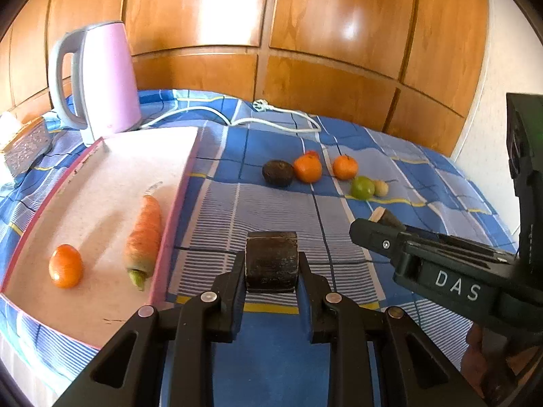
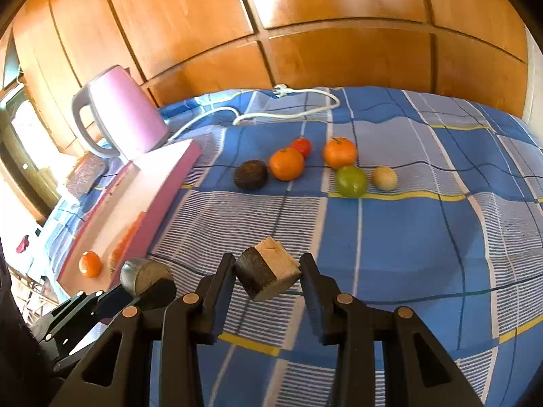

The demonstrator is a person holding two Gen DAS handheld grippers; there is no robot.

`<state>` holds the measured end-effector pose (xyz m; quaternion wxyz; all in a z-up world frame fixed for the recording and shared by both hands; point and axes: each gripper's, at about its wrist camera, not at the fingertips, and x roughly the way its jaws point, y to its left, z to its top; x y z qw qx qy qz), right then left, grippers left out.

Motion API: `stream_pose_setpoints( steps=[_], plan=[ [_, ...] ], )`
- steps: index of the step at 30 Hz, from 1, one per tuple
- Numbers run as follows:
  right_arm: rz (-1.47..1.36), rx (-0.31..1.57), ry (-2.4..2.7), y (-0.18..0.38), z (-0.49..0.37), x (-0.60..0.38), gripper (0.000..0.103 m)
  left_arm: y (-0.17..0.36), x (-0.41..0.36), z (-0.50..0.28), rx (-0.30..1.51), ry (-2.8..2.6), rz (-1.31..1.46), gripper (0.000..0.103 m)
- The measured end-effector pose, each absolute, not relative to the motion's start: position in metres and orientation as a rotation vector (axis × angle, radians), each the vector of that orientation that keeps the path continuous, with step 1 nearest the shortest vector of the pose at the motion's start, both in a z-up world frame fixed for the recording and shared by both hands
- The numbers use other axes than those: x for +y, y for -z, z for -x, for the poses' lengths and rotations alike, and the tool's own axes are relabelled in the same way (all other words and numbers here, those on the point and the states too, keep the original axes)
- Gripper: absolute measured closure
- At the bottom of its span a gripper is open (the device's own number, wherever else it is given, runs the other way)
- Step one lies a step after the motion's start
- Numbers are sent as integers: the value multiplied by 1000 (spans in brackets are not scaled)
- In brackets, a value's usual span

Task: Organize fruits
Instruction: 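Carry both held pieces over the tray and open the right gripper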

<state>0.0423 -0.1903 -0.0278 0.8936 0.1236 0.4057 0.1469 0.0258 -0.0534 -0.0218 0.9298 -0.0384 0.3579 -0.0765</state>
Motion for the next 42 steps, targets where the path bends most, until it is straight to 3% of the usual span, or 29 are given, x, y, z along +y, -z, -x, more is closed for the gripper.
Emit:
stream_pose_setpoints(
  steps=[42],
  plan=[
    [-172, 863, -629, -24, -91, -41, 63, -6, 122, -53, 684, -156, 266, 73]
  ],
)
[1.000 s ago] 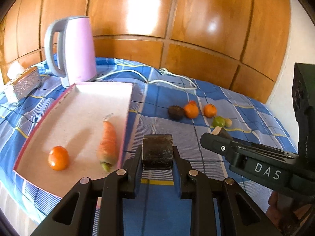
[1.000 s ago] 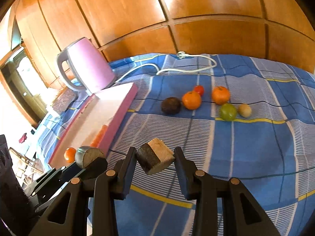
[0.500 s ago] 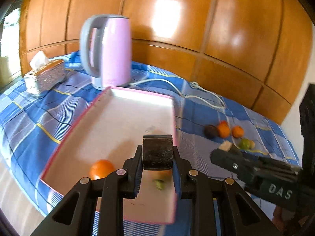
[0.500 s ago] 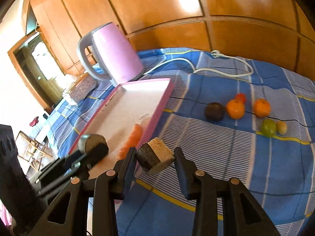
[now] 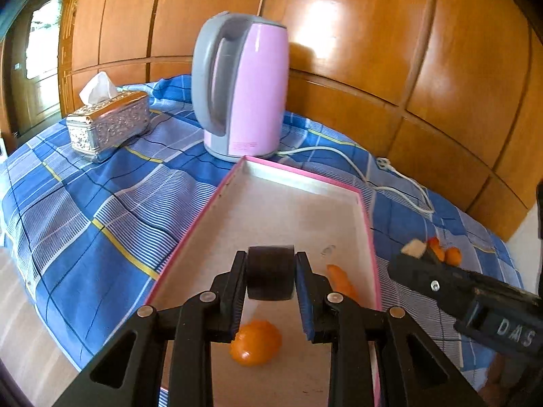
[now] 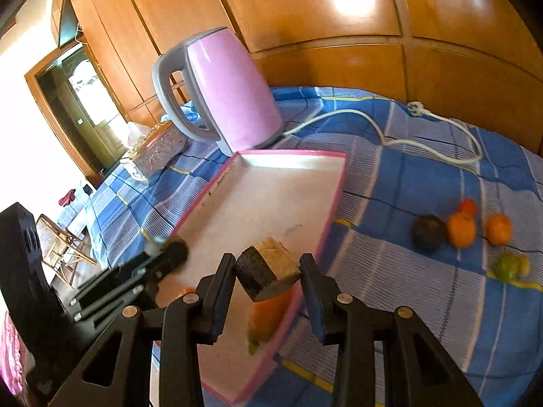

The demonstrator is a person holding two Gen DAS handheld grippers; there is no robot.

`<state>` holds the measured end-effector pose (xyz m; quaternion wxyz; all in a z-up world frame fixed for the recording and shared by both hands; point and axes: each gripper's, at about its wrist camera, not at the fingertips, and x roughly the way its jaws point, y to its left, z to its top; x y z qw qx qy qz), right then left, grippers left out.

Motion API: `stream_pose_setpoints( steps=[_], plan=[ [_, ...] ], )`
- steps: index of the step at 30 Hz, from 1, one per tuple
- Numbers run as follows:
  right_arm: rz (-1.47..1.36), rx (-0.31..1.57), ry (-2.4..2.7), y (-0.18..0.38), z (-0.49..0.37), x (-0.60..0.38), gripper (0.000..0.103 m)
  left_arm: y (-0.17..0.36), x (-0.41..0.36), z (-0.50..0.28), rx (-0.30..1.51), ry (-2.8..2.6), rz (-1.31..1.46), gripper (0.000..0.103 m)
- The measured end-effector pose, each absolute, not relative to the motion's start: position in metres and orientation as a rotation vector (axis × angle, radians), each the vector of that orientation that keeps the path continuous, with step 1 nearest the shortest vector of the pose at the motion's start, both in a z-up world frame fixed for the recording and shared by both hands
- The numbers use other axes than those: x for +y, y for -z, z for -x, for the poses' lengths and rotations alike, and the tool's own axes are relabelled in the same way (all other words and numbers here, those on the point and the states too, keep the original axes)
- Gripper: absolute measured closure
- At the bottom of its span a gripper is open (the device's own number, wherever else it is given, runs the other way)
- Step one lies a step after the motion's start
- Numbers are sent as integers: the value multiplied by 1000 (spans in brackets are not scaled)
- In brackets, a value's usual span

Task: Organize fruits
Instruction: 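Carry both held pieces over the tray and open the right gripper, then open the left gripper to drop the eggplant slice, then withdraw both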

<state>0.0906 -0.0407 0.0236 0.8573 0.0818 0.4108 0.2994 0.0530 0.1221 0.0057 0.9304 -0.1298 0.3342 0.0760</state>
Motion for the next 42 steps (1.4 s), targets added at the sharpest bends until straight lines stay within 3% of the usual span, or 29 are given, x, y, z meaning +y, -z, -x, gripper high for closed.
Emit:
stream_pose_setpoints(
  steps=[3, 15, 42],
  plan=[
    [-184, 863, -642, -25, -100, -30, 62, -5, 125, -52, 683, -176, 271, 65],
    [-159, 883, -598, -6, -72, -42, 50, 5, 120, -36, 714, -237, 302, 65],
    [-333, 894, -218, 32, -57, -181, 50, 1, 0, -36, 740, 43, 88, 59]
  ],
)
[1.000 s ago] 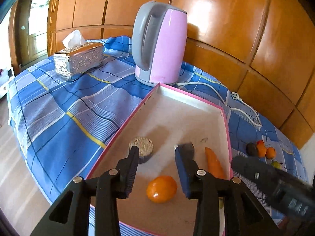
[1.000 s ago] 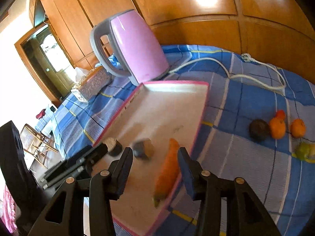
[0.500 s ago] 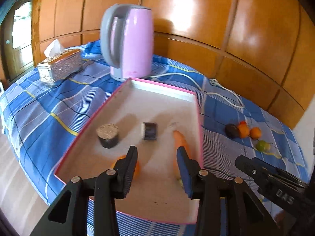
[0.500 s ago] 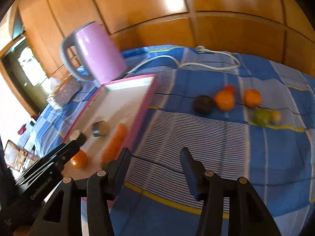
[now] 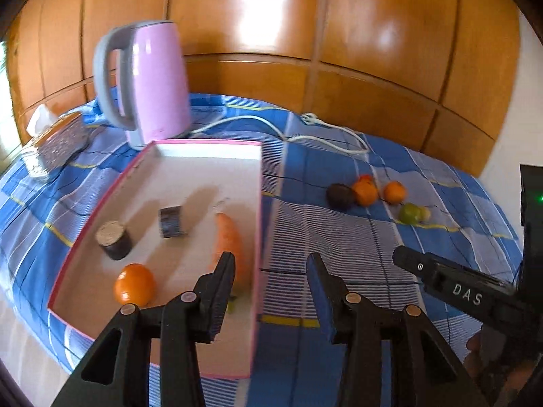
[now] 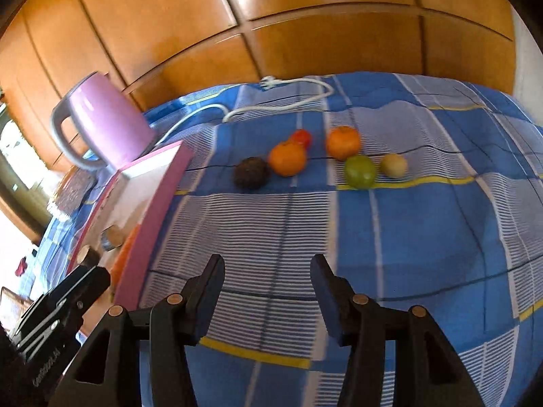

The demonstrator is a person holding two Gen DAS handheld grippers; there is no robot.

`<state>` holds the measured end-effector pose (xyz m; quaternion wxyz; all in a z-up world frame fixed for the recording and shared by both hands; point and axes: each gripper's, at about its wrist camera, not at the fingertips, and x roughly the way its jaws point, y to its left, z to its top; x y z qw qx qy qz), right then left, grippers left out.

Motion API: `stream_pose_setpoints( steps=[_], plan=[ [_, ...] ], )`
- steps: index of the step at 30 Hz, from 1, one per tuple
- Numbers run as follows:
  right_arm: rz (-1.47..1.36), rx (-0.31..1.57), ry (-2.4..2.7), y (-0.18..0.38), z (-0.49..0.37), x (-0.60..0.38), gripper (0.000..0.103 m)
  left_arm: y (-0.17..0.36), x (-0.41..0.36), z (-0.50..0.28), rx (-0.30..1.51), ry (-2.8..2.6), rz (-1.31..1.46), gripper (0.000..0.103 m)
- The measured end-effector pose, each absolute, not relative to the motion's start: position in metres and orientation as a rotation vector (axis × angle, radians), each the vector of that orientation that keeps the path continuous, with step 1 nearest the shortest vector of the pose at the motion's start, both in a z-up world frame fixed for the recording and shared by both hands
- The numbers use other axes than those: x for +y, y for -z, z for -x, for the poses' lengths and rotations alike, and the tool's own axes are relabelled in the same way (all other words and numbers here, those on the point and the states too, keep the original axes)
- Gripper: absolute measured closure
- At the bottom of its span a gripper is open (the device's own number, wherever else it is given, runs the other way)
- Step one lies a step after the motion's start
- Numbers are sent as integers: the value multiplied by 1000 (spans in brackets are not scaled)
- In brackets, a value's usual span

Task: Organize fruits
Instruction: 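Open the left gripper to drop the eggplant slice, then withdraw both, then move both grippers toward the fruit row on the bedspread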

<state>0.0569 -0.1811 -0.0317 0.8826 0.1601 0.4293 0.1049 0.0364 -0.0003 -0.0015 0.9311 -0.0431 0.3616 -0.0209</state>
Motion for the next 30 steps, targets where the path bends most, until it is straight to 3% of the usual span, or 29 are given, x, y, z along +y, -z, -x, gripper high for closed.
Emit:
stream_pose_setpoints(
  steps=[30],
  plan=[
    [-385, 890, -107, 52, -91, -242, 50, 28, -60, -107, 811, 155, 60, 59]
  ],
)
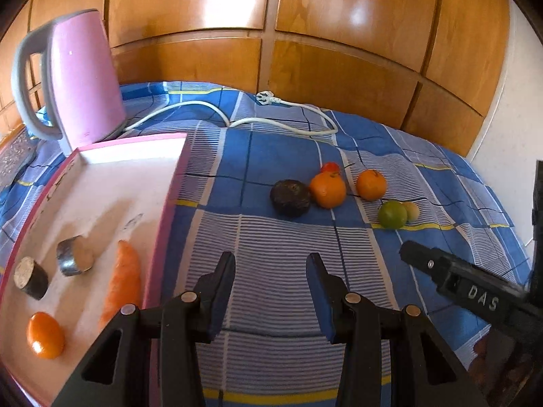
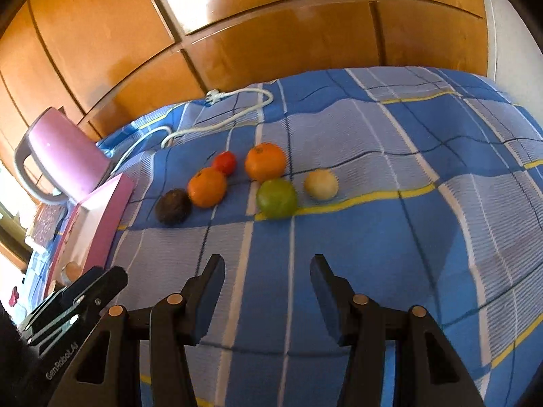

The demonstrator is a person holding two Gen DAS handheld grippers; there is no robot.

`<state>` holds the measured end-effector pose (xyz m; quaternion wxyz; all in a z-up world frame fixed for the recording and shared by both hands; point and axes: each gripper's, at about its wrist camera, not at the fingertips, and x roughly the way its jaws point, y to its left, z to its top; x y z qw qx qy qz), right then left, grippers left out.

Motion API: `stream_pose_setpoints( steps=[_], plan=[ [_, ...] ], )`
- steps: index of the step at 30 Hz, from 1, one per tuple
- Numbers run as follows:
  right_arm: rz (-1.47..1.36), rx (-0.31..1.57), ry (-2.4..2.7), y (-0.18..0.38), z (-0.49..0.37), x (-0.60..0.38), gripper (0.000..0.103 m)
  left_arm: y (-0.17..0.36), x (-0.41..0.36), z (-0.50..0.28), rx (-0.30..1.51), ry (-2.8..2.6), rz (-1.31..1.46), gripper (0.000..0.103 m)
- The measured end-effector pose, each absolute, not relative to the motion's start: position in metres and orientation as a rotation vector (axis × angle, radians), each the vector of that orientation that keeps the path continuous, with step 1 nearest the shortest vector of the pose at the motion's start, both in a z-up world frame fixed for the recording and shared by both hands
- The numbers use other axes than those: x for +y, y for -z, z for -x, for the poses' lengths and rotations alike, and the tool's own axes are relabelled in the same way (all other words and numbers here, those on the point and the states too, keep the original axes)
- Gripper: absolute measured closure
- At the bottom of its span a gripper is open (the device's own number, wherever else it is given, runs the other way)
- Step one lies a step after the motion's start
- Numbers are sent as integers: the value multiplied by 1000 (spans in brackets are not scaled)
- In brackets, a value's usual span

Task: Organize fruits
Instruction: 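Move both grippers toward the fruit row on the bedspread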

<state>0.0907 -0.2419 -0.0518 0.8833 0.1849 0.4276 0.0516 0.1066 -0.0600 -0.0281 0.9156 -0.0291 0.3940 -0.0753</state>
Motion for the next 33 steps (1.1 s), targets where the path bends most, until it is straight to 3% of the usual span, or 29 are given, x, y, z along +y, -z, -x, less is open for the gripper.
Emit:
stream_pose_setpoints(
  steps=[20, 23, 33],
  plan=[
    [-337, 909, -96, 66, -149, -240, 50, 43, -76, -148, 835, 178, 67, 59],
    [-268, 905, -89, 67, -152, -232, 64, 45, -77, -154, 836, 176, 76, 59],
    [-265, 901, -90, 71, -152, -233, 64, 46, -84, -172, 831, 199, 80, 59]
  ],
)
